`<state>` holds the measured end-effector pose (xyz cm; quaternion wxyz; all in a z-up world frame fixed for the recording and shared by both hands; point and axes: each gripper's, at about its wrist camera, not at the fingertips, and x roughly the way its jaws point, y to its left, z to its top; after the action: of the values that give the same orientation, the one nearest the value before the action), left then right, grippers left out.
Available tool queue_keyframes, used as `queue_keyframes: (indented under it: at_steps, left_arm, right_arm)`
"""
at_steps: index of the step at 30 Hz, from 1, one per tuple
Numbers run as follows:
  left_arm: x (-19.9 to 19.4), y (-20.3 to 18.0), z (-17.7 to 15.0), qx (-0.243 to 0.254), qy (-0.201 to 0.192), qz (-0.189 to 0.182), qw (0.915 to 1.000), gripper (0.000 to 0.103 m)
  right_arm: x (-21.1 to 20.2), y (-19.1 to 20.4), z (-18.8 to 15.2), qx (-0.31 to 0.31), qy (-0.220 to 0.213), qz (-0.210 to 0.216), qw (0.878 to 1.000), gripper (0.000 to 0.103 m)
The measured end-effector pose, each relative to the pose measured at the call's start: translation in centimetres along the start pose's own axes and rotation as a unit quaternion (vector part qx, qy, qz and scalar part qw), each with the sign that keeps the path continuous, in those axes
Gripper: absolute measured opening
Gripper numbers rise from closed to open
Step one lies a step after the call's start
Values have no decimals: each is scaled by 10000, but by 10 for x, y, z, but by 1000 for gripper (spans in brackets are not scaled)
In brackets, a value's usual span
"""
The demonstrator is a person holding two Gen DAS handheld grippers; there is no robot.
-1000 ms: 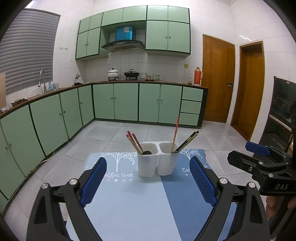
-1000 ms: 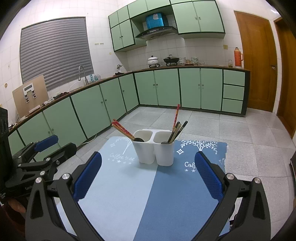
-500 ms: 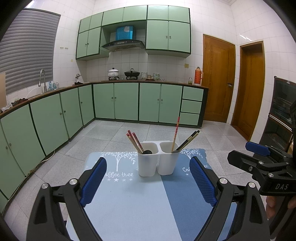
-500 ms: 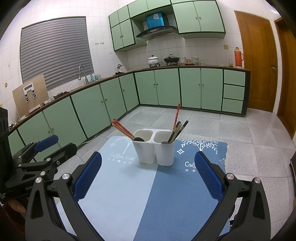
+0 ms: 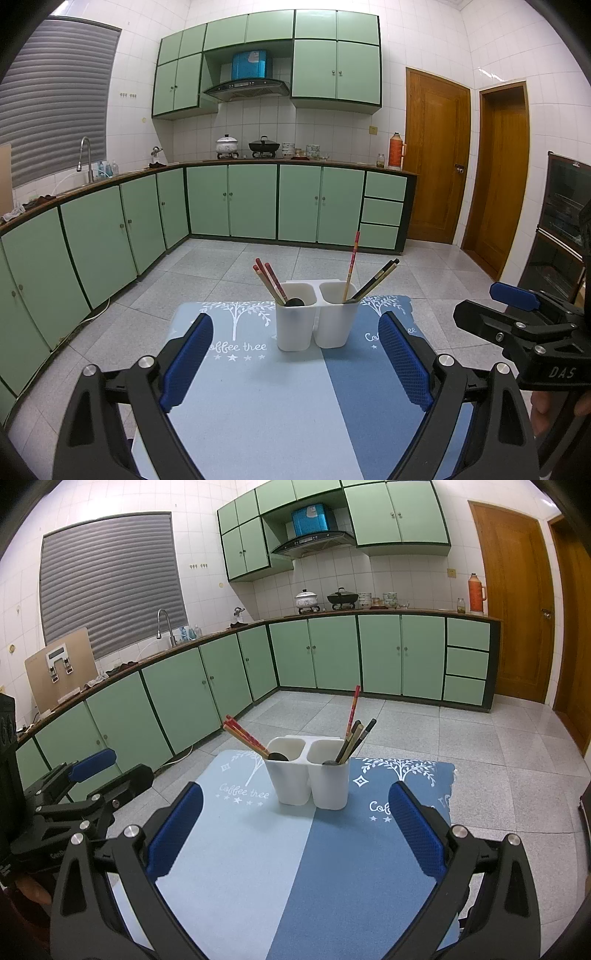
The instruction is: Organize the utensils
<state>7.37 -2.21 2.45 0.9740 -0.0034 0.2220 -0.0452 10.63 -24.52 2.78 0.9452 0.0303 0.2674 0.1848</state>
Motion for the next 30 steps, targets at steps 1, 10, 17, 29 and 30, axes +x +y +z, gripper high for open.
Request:
queue_keyframes:
  at_steps: [1,10,17,29,30]
  left_arm:
    - [0,0,0,-2,2,-2,10000,89]
    - [0,0,1,0,6,-3,10000,89]
    - [0,0,1,-1,7,0,10000,89]
    - [3,4,-8,-34,8,19,10000,89]
    - [2,3,-8,-30,6,20,10000,89]
  right_arm:
    - [0,0,0,-1,2,0,10000,97]
    - [0,0,1,-1,2,0,10000,97]
    - [2,4,-3,-4,14,-2,10000,97]
    - [4,3,-8,-12,37,-13,10000,98]
    - [6,2,-9,-14,43,-16,10000,97]
